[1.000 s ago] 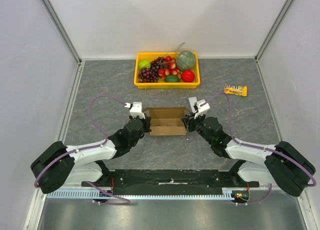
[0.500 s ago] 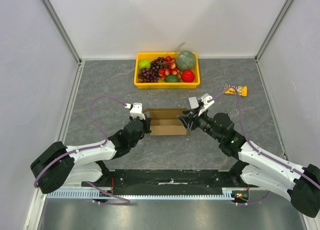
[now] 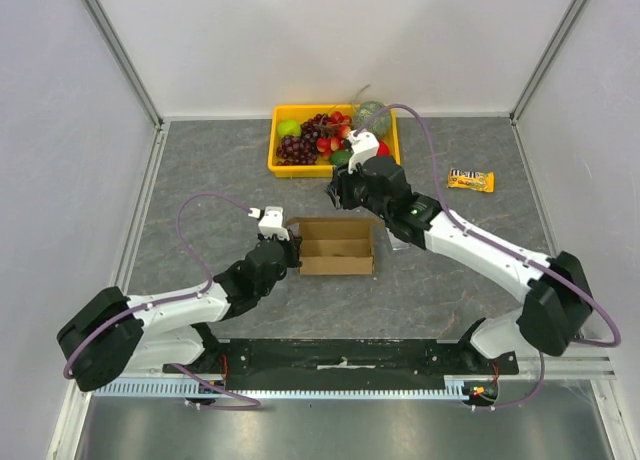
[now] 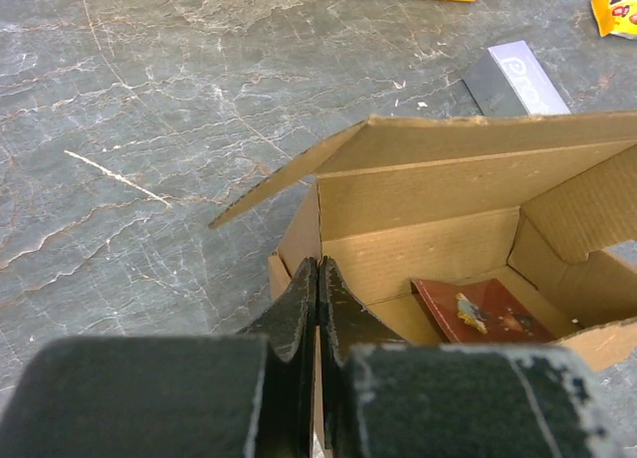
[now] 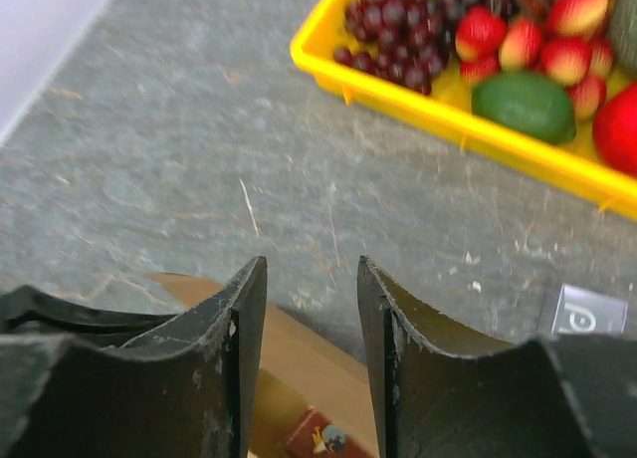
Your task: Fold the paper box
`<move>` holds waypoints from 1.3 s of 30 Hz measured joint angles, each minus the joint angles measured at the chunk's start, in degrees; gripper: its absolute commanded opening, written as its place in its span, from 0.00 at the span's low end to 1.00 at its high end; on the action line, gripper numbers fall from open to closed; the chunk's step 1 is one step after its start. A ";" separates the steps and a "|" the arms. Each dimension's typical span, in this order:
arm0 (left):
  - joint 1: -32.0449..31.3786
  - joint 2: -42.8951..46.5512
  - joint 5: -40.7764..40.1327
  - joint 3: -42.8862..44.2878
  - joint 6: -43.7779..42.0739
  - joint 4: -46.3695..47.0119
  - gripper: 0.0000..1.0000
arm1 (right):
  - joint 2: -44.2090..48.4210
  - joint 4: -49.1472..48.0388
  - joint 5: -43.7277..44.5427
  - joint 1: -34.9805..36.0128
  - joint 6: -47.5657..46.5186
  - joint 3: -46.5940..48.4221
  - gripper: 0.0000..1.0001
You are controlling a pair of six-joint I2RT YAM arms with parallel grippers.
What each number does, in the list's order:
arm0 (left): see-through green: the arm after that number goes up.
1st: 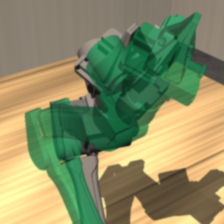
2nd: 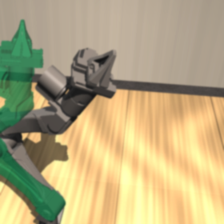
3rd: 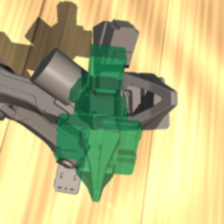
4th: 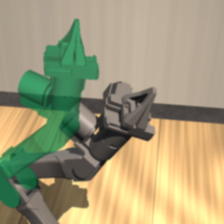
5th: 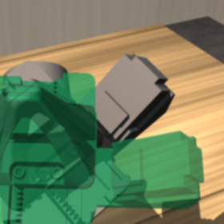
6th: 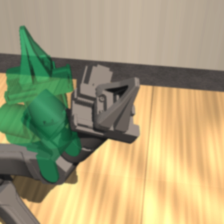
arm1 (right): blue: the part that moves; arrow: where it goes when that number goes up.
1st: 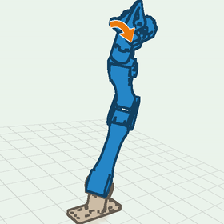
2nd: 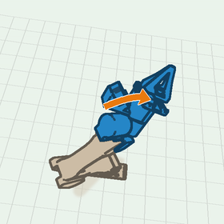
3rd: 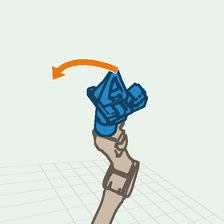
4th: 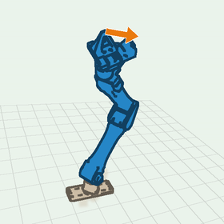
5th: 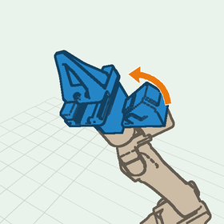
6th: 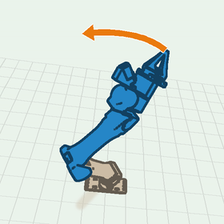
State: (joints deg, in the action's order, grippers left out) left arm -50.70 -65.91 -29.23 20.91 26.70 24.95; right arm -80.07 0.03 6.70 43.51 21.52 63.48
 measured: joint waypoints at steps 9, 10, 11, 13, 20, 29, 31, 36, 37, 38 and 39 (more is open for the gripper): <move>-0.17 2.84 2.58 -1.38 0.00 -0.22 0.04 | -8.17 10.47 0.87 -1.05 1.70 3.43 0.47; -0.17 3.28 2.97 -1.70 0.00 -0.22 0.06 | -8.17 11.04 0.81 -1.09 1.92 3.43 0.47; -0.17 3.69 3.37 -2.03 0.00 -0.22 0.07 | -8.17 11.37 0.70 -1.09 2.08 3.43 0.47; -0.17 4.33 4.09 -2.69 0.00 -0.22 0.09 | -8.17 11.52 0.57 -1.09 2.40 3.41 0.47; -0.20 6.38 7.10 -4.70 0.11 -0.44 0.17 | -7.82 11.41 -1.55 -1.09 3.63 0.85 0.46; -0.44 13.22 10.56 -7.41 1.60 -3.45 0.27 | -3.96 10.97 -3.96 -1.09 5.49 -5.01 0.45; -0.44 15.13 11.37 -7.43 1.90 -4.42 0.29 | -3.08 10.62 -4.57 -1.09 5.81 -5.51 0.45; -0.44 18.43 13.16 -7.43 2.36 -6.54 0.32 | -1.90 9.84 -5.55 -1.09 6.43 -6.19 0.45; -0.44 18.80 13.75 -7.43 2.45 -6.91 0.32 | -1.75 9.75 -5.64 -1.07 6.51 -6.36 0.45; -0.44 19.04 14.43 -7.43 2.51 -7.32 0.32 | -1.60 9.68 -5.70 -1.07 6.60 -6.51 0.45; -0.44 19.21 14.95 -7.43 2.62 -7.80 0.32 | -1.49 9.60 -5.95 -1.09 6.69 -6.71 0.45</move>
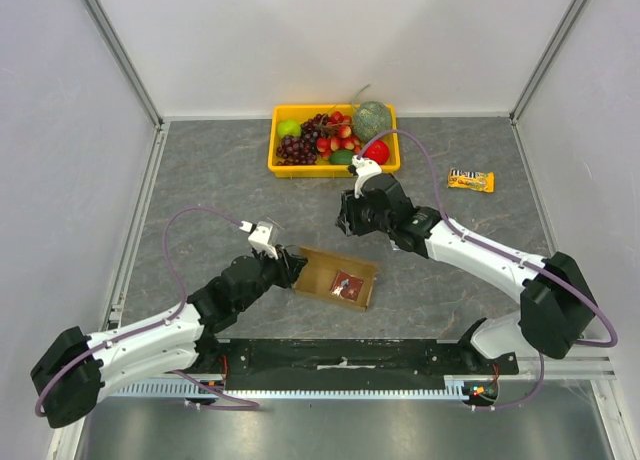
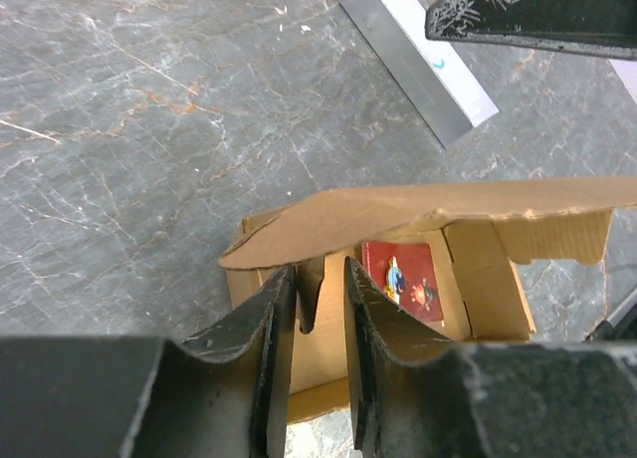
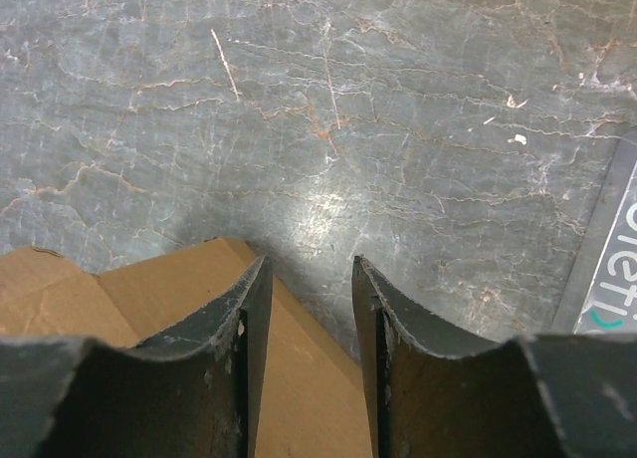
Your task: Fold the paper box
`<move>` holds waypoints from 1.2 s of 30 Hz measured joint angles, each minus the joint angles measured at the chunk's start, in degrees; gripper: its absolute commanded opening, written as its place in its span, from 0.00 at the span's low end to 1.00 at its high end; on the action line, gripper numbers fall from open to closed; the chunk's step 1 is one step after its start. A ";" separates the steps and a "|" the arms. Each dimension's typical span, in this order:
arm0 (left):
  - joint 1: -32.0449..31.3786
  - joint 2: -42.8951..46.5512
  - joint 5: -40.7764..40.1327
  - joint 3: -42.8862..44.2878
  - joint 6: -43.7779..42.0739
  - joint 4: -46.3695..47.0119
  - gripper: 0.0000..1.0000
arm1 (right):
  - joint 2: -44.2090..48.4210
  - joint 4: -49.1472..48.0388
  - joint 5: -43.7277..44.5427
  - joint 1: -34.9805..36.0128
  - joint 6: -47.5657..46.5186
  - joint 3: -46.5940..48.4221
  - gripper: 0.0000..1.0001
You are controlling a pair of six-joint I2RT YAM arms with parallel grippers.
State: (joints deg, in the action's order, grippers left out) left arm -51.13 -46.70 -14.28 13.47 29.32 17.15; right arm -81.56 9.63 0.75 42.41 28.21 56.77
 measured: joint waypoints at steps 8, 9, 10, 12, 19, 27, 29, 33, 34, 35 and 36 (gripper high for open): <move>-0.02 0.31 2.45 0.00 0.61 -2.99 0.29 | 2.38 -0.42 -1.42 0.02 0.72 -1.75 0.45; -0.02 0.28 2.45 0.00 0.66 -3.39 0.29 | 2.93 -0.44 -1.42 0.02 0.74 -2.03 0.45; -0.02 0.22 2.43 0.00 0.66 -3.67 0.28 | 3.63 -0.39 -1.42 0.02 0.74 -2.32 0.45; -0.04 0.00 2.40 0.00 0.68 -3.93 0.27 | 4.74 -0.37 -1.42 0.02 0.74 -2.54 0.45; -0.07 -2.12 2.51 0.00 0.74 -4.35 0.29 | 7.06 -0.57 -3.80 0.02 0.76 -3.32 0.45; -0.24 -1.73 2.95 0.00 0.92 -5.22 0.36 | 7.15 -1.88 -8.70 0.15 1.20 -5.88 0.43; -0.28 -1.07 3.10 0.00 1.01 -5.73 0.37 | 7.15 -2.71 -10.36 0.31 1.22 -6.25 0.42; -0.39 0.31 4.13 0.00 1.33 -7.76 0.47 | 7.15 -5.03 -14.08 1.05 1.20 -7.10 0.41; -0.37 0.70 4.39 0.00 1.44 -8.44 0.50 | 7.15 -5.55 -14.82 1.40 1.18 -7.37 0.41; -0.37 1.11 4.57 0.00 1.66 -9.14 0.51 | 7.15 -5.99 -15.58 1.79 1.18 -7.58 0.41; -0.37 1.62 4.98 0.02 1.81 -9.92 0.52 | 7.15 -6.14 -16.20 2.21 1.16 -7.72 0.41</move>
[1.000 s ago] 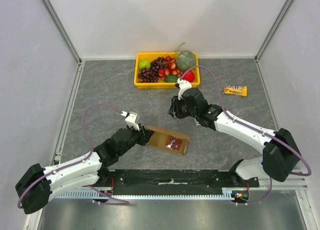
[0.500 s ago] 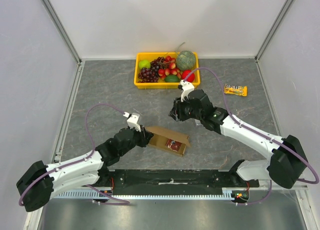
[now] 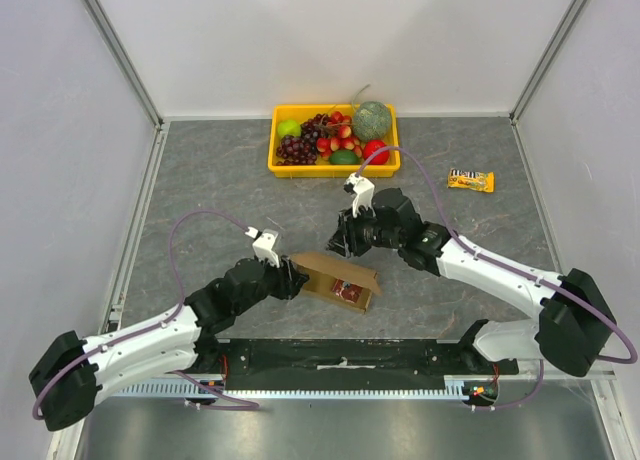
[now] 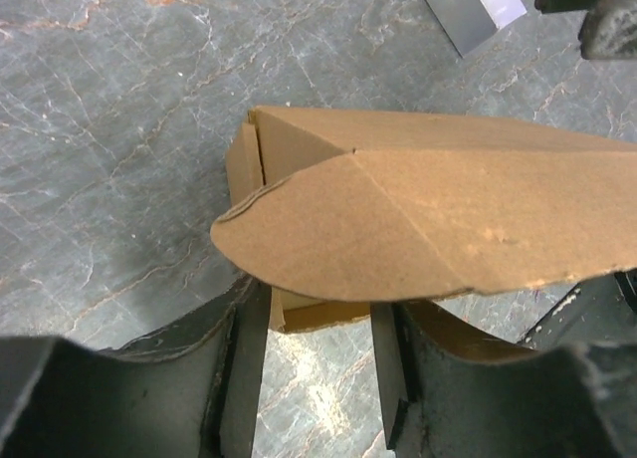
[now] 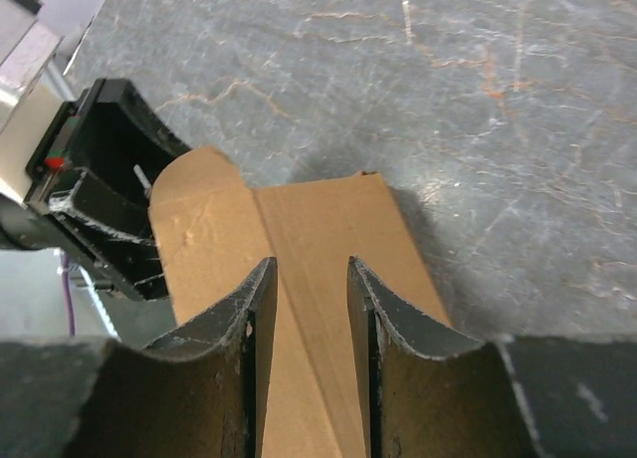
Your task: Fold the paper box
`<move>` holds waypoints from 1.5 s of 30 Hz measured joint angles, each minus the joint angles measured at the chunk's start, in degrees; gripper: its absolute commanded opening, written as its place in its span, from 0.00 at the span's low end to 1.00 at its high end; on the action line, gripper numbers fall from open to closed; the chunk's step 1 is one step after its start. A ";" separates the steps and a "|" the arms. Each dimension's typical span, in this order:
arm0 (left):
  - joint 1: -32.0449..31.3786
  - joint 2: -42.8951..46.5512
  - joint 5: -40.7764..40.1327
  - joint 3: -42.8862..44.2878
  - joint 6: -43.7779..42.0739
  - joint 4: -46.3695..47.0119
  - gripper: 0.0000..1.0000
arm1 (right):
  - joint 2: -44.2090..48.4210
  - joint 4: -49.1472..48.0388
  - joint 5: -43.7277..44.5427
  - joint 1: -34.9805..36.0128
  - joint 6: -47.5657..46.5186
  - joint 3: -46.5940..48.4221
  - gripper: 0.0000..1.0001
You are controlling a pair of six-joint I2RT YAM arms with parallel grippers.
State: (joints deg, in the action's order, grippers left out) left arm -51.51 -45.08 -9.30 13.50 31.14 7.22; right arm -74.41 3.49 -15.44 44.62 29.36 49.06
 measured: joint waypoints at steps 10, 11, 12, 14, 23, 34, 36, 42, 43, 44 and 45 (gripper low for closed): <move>0.00 5.31 5.62 2.32 2.36 -12.22 0.54 | -0.98 -3.13 -2.89 2.86 -0.24 -0.66 0.40; 0.00 5.79 6.86 2.69 2.73 -13.51 0.52 | -1.14 -3.30 -2.93 2.97 -0.26 -0.66 0.40; 0.00 6.29 8.22 3.04 3.08 -14.71 0.51 | -1.36 -3.45 -2.95 3.21 -0.28 -0.66 0.40; 0.00 7.54 11.39 3.69 3.80 -16.90 0.48 | -1.75 -3.52 -2.91 3.50 -0.37 -0.66 0.40; -0.04 15.30 29.94 11.96 4.17 -21.35 0.16 | -3.87 -3.87 -2.49 5.42 -0.87 -0.66 0.38; -0.22 12.83 18.47 24.11 3.93 -21.92 0.02 | -4.39 -1.01 1.64 8.59 -4.55 -1.31 0.38; -0.22 9.09 14.36 24.11 3.98 -22.60 0.02 | -4.39 0.20 2.93 9.07 -5.33 -1.46 0.38; -0.24 -1.88 7.48 24.11 4.00 -25.16 0.02 | -4.42 1.40 5.49 9.77 -6.88 -1.70 0.38; -0.24 -2.75 6.58 24.11 4.00 -25.49 0.02 | -4.46 1.40 5.90 9.92 -6.95 -1.70 0.38; -0.22 -3.30 5.90 24.11 4.02 -25.77 0.02 | -4.52 1.38 6.23 9.97 -6.99 -1.70 0.38; -0.24 -3.69 5.03 24.11 4.02 -26.03 0.02 | -4.59 1.38 6.49 10.10 -7.13 -1.70 0.38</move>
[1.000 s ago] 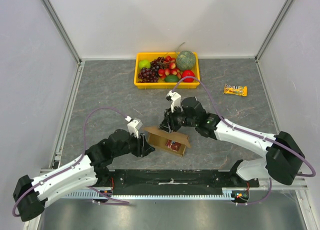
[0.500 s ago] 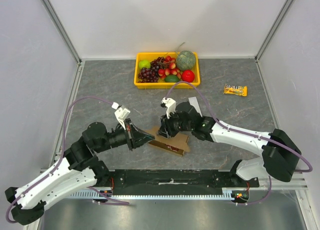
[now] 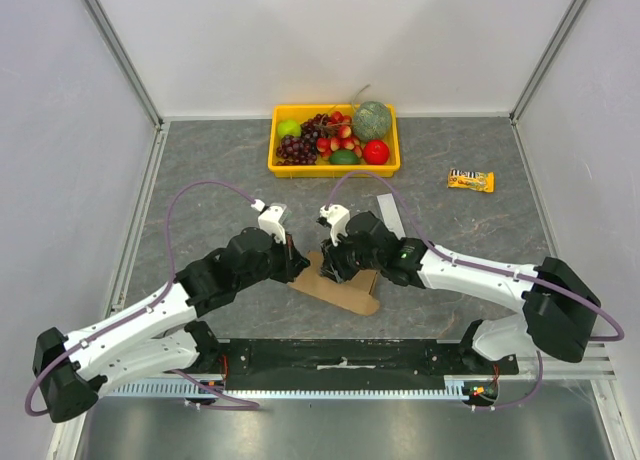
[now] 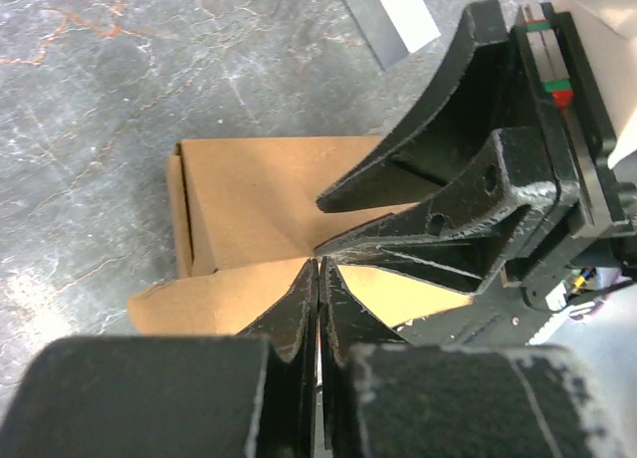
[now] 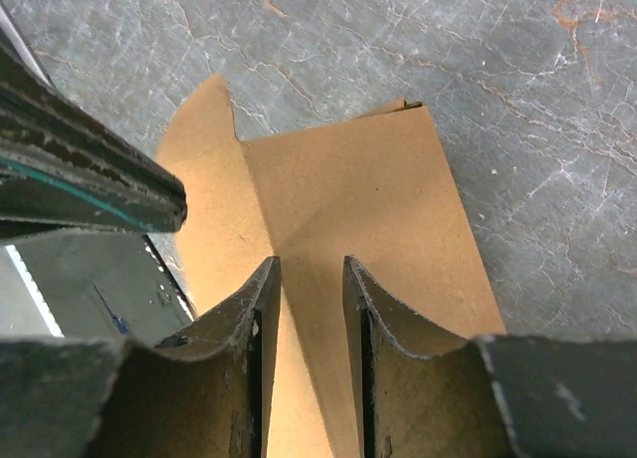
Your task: Fold the paper box
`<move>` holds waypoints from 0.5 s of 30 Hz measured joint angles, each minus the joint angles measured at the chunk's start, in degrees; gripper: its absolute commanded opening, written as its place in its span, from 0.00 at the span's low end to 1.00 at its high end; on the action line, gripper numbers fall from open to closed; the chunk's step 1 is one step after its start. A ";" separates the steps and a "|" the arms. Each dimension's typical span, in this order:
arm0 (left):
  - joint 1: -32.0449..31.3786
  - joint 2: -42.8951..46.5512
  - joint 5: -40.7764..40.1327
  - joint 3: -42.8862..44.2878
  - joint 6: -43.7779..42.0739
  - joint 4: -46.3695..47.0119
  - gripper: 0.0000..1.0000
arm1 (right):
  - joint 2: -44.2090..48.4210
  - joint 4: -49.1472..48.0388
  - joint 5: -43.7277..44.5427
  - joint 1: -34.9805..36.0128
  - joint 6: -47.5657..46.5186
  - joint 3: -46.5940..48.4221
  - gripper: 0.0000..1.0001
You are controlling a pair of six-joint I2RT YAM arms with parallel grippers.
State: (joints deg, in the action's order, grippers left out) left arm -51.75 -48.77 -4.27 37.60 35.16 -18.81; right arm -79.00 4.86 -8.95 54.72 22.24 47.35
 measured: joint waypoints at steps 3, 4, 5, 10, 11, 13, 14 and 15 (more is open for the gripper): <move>0.02 -0.57 -1.73 -0.07 -0.02 -0.72 0.02 | -0.68 0.17 0.55 0.22 0.00 -0.07 0.37; 0.02 -0.66 -2.14 -0.20 0.00 -0.85 0.02 | -0.96 0.17 0.55 0.28 0.00 -0.07 0.37; 0.00 -0.74 -2.58 -0.44 0.00 -0.85 0.02 | -1.14 0.15 0.52 0.31 0.02 -0.07 0.38; 0.00 -1.68 -3.43 -2.19 0.00 -1.01 0.02 | -1.64 -0.09 0.57 0.52 0.02 -0.07 0.37; 0.00 -1.95 -3.54 -2.56 0.00 -1.07 0.02 | -1.70 -0.09 0.59 0.57 0.04 -0.07 0.37; 0.02 -2.75 -3.67 -3.04 0.00 -1.07 0.02 | -1.75 -0.11 0.70 0.68 0.04 -0.07 0.37; 0.00 -3.50 -3.67 -3.13 0.00 -1.05 0.02 | -1.75 -0.11 0.72 0.68 0.04 -0.07 0.38; 0.00 -4.35 -3.67 -3.17 0.00 -0.98 0.02 | -1.77 -0.11 0.72 0.68 0.04 -0.07 0.37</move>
State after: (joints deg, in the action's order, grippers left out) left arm -51.75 -53.12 -7.94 34.44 35.16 -19.79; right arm -80.77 4.75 -8.23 55.40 22.28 47.29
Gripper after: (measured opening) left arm 0.025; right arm 0.377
